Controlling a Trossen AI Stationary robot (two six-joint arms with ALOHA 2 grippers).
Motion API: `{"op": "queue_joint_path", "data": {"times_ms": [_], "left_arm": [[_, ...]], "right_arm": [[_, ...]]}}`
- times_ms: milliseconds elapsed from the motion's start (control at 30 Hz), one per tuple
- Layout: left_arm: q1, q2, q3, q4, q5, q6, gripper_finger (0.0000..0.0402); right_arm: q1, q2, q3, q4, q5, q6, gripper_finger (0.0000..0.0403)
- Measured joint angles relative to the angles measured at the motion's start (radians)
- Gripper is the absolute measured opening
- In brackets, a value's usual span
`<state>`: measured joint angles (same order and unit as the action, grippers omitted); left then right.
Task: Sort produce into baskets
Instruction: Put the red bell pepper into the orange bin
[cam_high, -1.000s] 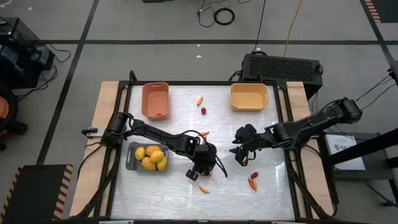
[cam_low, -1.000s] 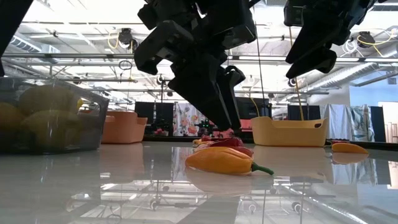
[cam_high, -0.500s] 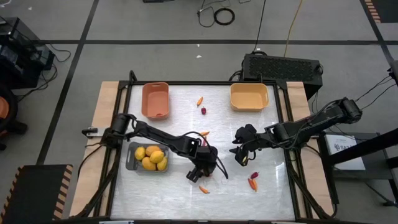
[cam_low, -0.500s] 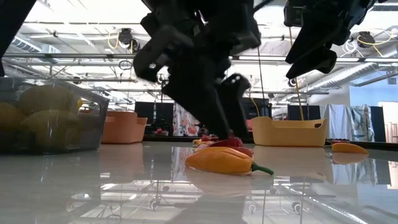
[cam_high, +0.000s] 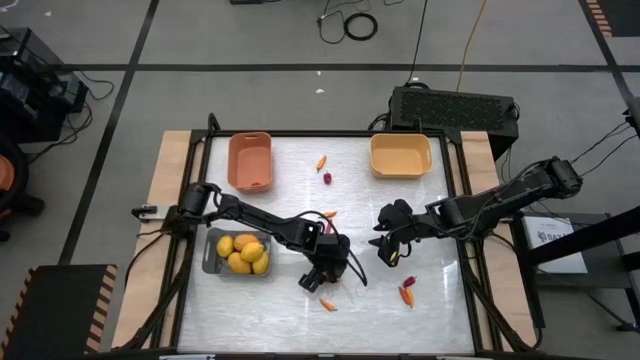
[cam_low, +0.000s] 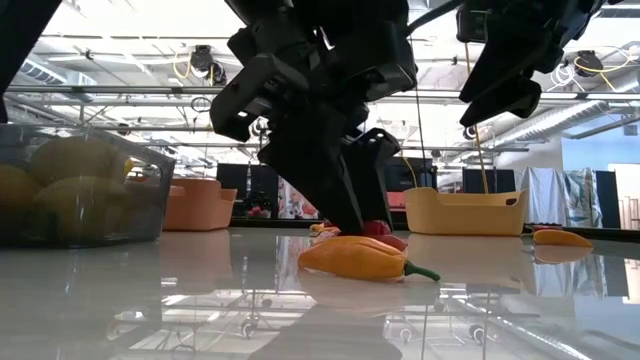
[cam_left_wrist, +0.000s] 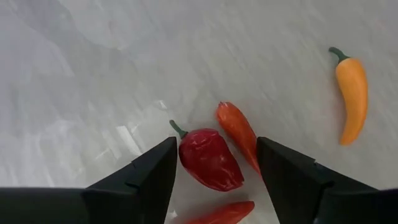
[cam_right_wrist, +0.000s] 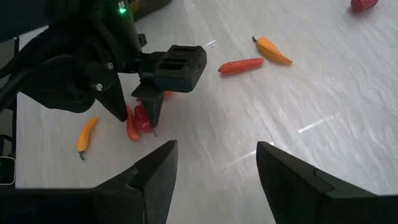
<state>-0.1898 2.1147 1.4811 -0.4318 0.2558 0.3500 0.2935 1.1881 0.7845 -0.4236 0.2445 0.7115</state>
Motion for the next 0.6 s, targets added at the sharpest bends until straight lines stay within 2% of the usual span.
{"op": "queue_joint_path", "data": {"times_ms": [600], "left_arm": [[0.011,0.0,0.0,-0.033,0.041,-0.049,0.0145]], "right_arm": [[0.0,0.0,0.0,0.0,0.02,-0.002,0.021]]}}
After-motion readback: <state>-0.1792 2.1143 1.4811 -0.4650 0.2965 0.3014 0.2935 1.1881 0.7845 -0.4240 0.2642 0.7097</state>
